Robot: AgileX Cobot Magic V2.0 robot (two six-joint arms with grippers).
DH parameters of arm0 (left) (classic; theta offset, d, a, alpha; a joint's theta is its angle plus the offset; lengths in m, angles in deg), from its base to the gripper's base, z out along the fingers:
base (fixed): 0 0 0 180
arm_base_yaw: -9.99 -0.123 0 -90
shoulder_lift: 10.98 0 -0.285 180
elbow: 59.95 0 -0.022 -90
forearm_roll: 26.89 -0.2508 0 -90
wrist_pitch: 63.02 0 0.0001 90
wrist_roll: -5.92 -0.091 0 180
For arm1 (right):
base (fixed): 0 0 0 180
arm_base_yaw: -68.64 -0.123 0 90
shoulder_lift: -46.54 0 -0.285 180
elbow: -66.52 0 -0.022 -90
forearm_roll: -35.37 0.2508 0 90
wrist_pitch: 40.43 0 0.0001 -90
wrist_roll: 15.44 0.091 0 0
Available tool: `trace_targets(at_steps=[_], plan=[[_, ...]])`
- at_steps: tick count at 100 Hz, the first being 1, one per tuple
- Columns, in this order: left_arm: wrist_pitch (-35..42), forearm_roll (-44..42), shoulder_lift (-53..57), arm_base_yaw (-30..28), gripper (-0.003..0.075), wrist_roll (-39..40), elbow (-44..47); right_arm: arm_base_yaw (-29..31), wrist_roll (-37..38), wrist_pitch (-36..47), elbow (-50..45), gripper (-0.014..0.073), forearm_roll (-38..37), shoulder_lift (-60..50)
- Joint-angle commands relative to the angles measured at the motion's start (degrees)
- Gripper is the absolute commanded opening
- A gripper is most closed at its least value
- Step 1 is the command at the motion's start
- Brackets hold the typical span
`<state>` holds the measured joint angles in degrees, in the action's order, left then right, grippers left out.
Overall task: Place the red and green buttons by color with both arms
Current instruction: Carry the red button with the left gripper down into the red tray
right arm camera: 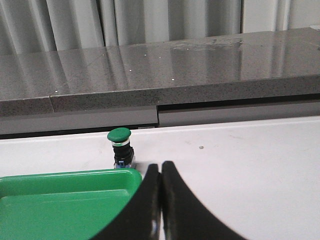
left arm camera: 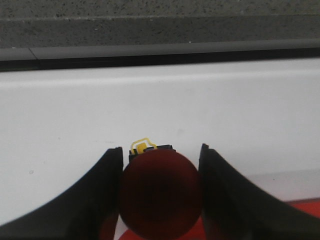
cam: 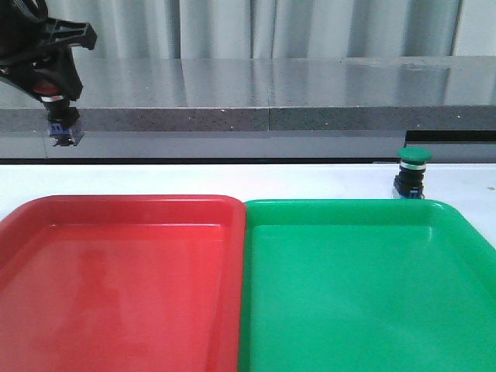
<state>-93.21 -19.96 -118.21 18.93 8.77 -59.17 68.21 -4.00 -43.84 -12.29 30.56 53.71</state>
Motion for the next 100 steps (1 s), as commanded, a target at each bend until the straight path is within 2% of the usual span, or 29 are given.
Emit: trace_targets(at_steps=[1,26,56,76,100], plan=[[3.22,1.2,5.15,1.44,0.006,0.52,0.94,0.04,-0.34,4.18,1.11,-0.0064,0.09,-1.2],[10.21,1.3,12.3,7.16,0.006,0.52,13.12,0.04,-0.34,4.18,1.11,-0.0064,0.09,-1.2],[7.56,2.98,18.35,13.07,0.006,0.55,22.86,0.04,-0.34,4.18,1.11,-0.0064,0.09,-1.2],[11.37,8.85,18.27,13.7,0.0063,1.79,28.07,0.04,-0.34,4.18,1.11,-0.0064,0.09,-1.2],[17.36,8.95,18.27,15.47,0.0063,3.39,33.08,0.04,-0.34,4.18,1.11,-0.0064,0.09,-1.2]])
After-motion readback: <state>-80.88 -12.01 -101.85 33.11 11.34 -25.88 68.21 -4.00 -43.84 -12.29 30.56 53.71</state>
